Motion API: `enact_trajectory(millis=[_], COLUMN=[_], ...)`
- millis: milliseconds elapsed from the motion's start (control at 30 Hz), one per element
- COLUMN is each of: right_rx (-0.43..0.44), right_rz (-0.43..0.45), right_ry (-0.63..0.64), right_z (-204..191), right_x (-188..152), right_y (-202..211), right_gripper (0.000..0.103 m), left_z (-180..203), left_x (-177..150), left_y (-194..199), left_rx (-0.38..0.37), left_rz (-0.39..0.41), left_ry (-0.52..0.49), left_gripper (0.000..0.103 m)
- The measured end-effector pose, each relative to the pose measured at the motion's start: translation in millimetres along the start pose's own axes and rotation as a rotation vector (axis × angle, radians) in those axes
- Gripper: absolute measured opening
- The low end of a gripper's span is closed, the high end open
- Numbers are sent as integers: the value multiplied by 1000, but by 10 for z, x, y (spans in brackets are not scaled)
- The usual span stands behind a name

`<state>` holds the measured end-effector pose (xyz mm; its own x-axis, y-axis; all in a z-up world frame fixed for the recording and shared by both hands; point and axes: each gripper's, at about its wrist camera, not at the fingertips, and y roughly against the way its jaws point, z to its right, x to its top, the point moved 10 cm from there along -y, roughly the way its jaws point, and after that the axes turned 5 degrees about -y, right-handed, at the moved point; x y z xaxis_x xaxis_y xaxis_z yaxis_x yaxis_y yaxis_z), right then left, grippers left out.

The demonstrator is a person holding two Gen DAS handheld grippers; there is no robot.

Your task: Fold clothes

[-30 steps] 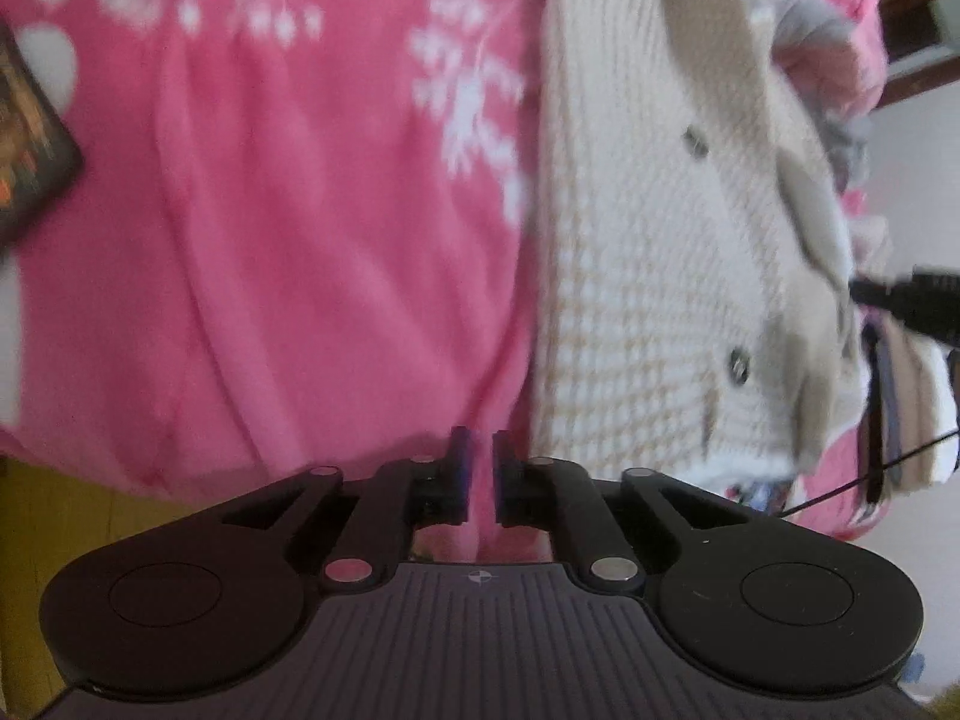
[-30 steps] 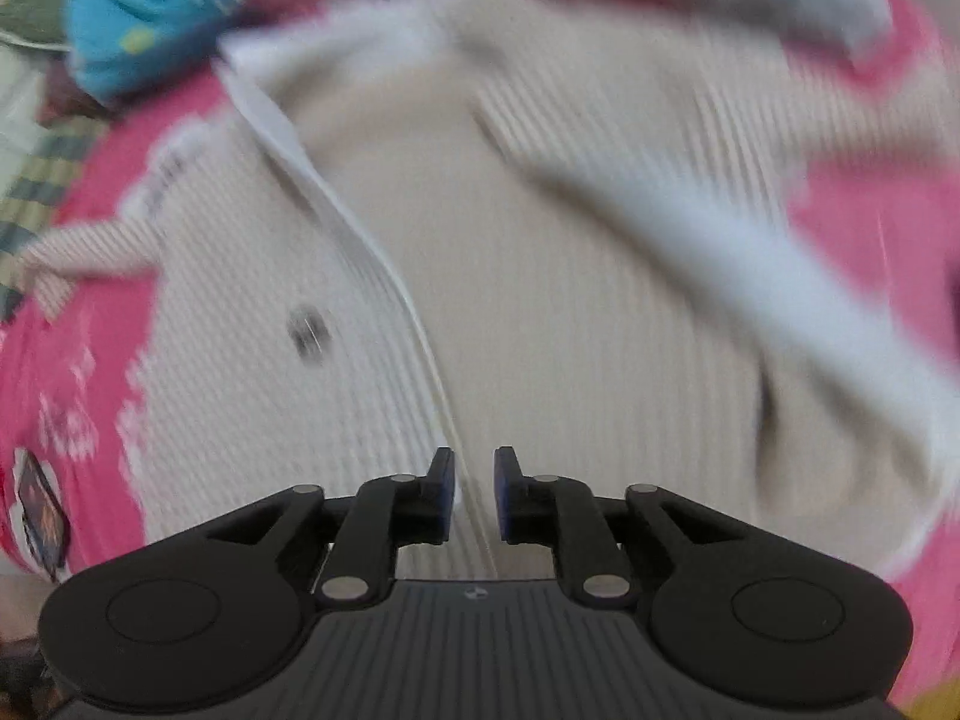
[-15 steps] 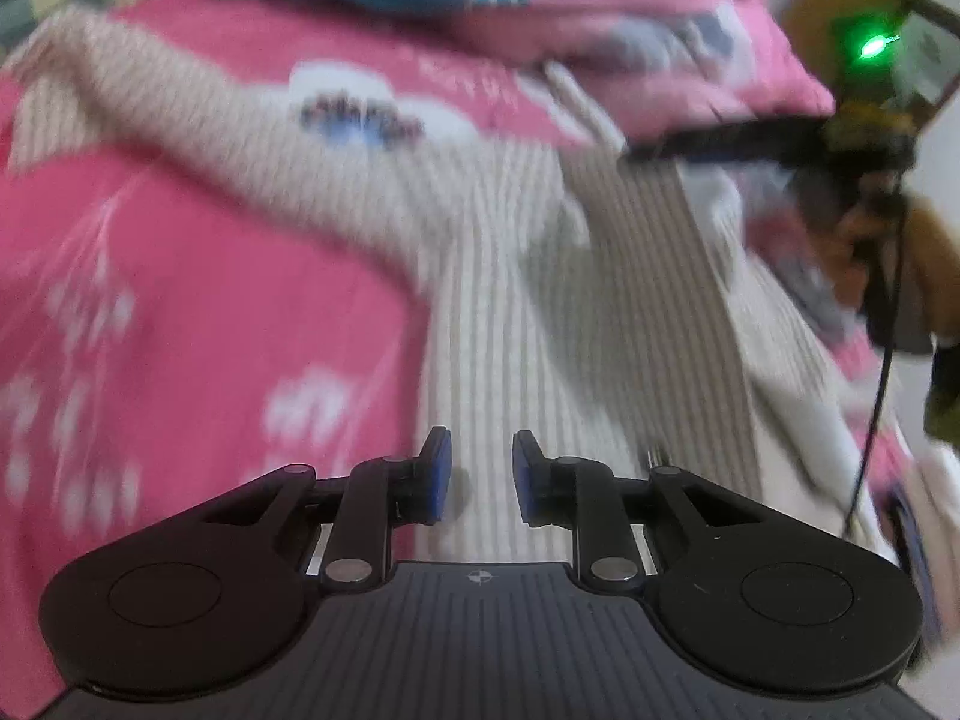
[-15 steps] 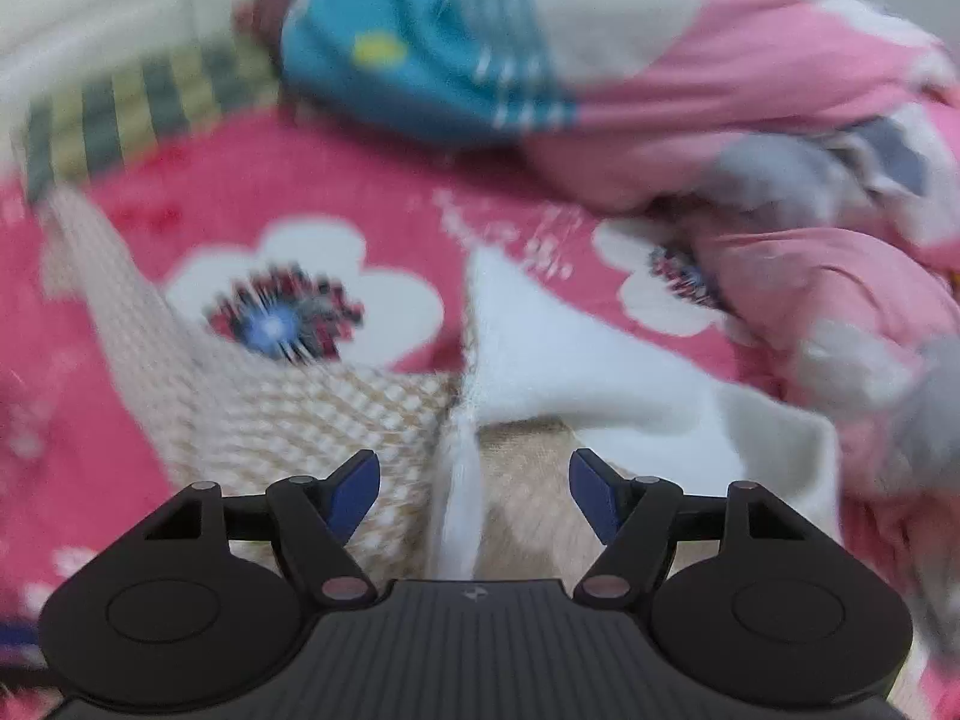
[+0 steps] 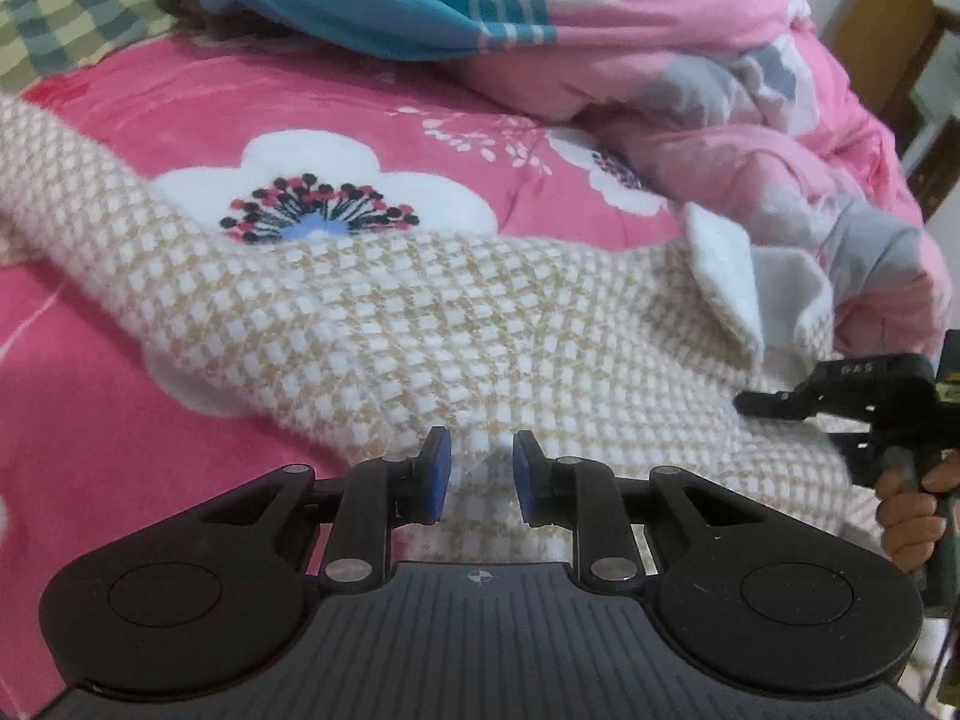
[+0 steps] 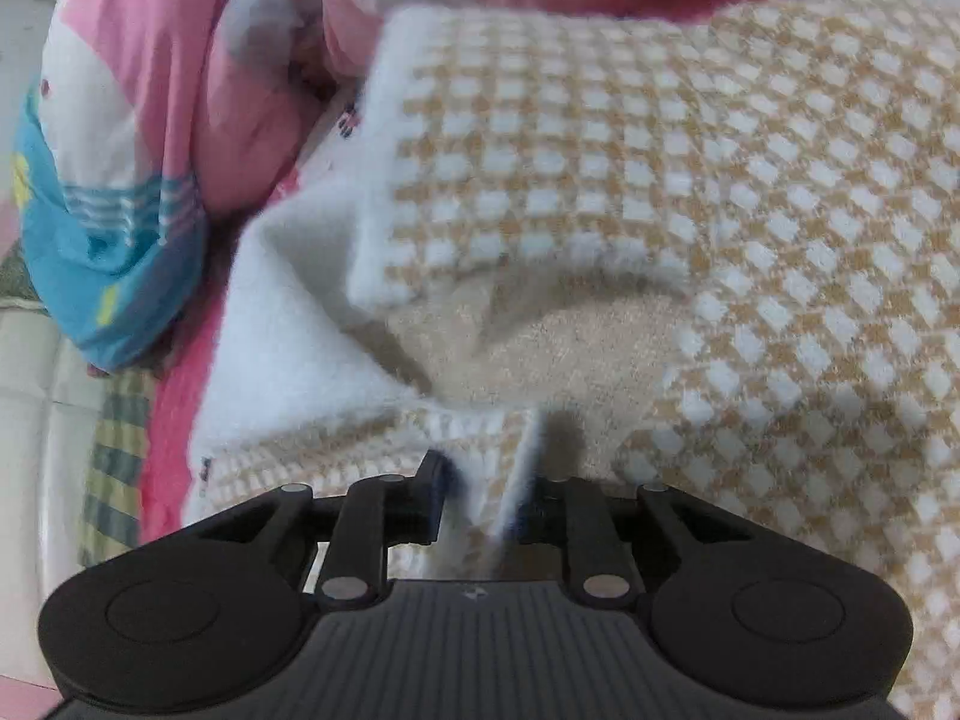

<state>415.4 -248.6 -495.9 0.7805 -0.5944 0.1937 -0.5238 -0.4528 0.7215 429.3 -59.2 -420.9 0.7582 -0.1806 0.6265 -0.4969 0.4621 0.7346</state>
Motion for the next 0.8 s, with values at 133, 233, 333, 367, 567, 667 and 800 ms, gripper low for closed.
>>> enact_trajectory(millis=[133,233,333,367,567,667,800], right_rx=[-28,-93,-160,-182,-430,-395,-76], right_rz=[100,251,352,371,297,327,410], right_ry=[285,648,999,1106,1534,1304,596], right_z=[-478,-1023,-1500,-1638,-1684,-1614,-1235], right_x=[38,-46,-196,-257,-565,-169,526], right_y=[298,464,352,275,-502,-342,361], right_gripper=[30,65,81,82,63,8,8], left_z=[20,37,74,82,129,157,156], left_x=[46,107,192,218,346,354,333], left_y=[-78,-110,-115,-126,-253,-312,-355], left_rx=[37,51,70,76,104,106,102], left_rz=[9,25,56,62,94,97,100], left_ry=[-36,-42,-66,-70,-87,-96,-94], left_gripper=[22,22,22,22,24,24,24])
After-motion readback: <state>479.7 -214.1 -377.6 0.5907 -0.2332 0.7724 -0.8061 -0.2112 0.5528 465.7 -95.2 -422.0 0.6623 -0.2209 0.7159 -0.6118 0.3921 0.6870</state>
